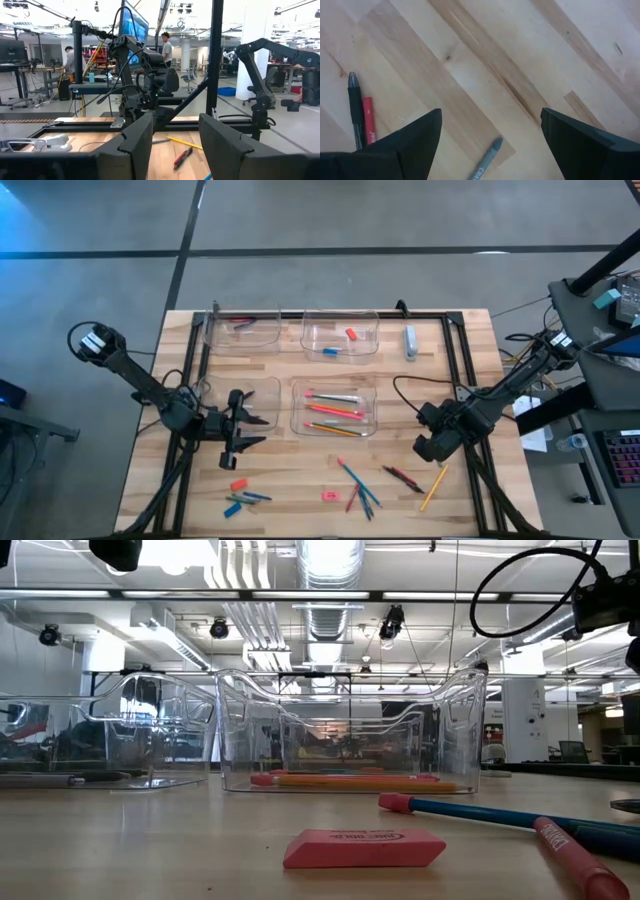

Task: Sort crayons/erasers/pens/pencils in bins
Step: Put the top gray crayon into the top left transparent bin

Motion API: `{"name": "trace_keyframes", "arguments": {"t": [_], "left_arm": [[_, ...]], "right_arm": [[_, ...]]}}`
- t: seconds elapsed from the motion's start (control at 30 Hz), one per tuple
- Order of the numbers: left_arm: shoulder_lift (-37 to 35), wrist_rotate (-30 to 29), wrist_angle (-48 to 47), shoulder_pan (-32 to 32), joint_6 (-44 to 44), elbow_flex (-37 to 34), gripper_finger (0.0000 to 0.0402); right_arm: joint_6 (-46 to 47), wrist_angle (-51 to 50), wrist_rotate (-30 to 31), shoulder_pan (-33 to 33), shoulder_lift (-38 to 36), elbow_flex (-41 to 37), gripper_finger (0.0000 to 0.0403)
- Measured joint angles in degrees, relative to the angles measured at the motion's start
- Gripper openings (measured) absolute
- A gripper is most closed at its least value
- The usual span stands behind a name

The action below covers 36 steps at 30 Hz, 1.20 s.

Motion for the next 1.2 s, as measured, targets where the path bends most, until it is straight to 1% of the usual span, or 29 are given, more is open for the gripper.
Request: {"name": "trace_keyframes", "arguments": {"t": [0.4, 0.87, 1.1, 1.2], "left_arm": [[0.0, 0.0, -0.02, 0.0, 0.0, 0.0, 0.0145], [0.07, -0.02, -0.04, 0.0, -0.04, 0.0, 0.0145], [0.07, -0.04, -0.04, 0.01, -0.04, 0.0, 0.0145], [0.07, -0.04, -0.04, 0.02, -0.04, 0.0, 0.0145]], "right_arm": [[0.94, 0.09, 0.78, 0.0, 0.0, -1.61, 0.0325], [1.67, 0.13, 0.74, -0.02, 0.0, -1.71, 0.0325], [3.08, -3.57, -1.69, -0.39, -0.04, 0.59, 0.0325], [0.26, -0.83, -1.84, -0.37, -0.04, 1.09, 0.0325]]}}
